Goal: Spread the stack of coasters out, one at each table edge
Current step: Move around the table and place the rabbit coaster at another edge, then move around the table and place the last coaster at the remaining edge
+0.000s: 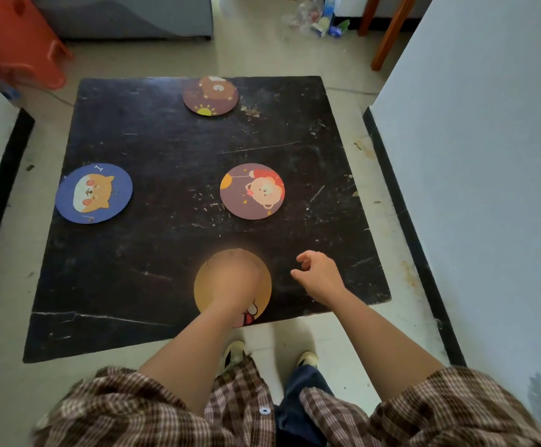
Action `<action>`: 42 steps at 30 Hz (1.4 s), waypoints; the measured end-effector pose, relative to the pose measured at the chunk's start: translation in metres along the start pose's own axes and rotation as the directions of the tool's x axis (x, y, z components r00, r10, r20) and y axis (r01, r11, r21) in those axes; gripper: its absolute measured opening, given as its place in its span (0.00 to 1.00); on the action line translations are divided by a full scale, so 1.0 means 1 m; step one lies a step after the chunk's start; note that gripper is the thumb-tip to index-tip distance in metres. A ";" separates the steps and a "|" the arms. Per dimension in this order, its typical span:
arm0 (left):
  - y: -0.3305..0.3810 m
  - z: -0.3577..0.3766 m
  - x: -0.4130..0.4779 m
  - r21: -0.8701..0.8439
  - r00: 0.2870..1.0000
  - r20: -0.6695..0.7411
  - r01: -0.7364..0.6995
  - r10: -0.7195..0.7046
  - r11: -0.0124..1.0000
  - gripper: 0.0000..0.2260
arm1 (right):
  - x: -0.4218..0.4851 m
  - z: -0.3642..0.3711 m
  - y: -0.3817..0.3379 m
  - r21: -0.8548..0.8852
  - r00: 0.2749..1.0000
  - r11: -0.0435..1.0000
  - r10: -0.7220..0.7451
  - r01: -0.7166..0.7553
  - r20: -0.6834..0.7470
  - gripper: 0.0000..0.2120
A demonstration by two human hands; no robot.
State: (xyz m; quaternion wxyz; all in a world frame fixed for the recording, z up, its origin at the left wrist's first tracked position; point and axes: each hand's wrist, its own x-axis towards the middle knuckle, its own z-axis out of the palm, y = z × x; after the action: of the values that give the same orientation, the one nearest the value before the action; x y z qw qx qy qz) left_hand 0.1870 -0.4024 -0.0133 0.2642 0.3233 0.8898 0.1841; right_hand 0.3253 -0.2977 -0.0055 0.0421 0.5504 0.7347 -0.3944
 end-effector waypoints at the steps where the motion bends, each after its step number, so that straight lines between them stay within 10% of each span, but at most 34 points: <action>1: 0.010 0.005 0.000 -0.011 1.000 0.003 -0.015 0.015 1.000 0.17 | 0.003 -0.007 0.005 -0.016 1.000 1.000 -0.007 0.007 -0.015 0.18; 20: 0.180 0.121 -0.002 -0.077 0.933 -0.220 0.276 -0.286 0.958 0.20 | 0.110 -0.161 0.115 -0.342 0.917 0.856 -0.320 0.388 0.239 0.19; 42: 0.205 0.098 0.119 -0.312 0.619 -0.351 0.630 -0.702 0.711 0.24 | 0.268 -0.172 -0.018 -0.384 0.611 0.478 -0.556 0.790 0.564 0.23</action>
State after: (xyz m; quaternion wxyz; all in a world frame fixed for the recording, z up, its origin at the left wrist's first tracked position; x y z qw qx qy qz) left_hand 0.2650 -0.1586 -0.0308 0.1271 -0.1040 0.9635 0.2113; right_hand 0.2697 0.0166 -0.0113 0.1871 0.0817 0.9546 -0.2171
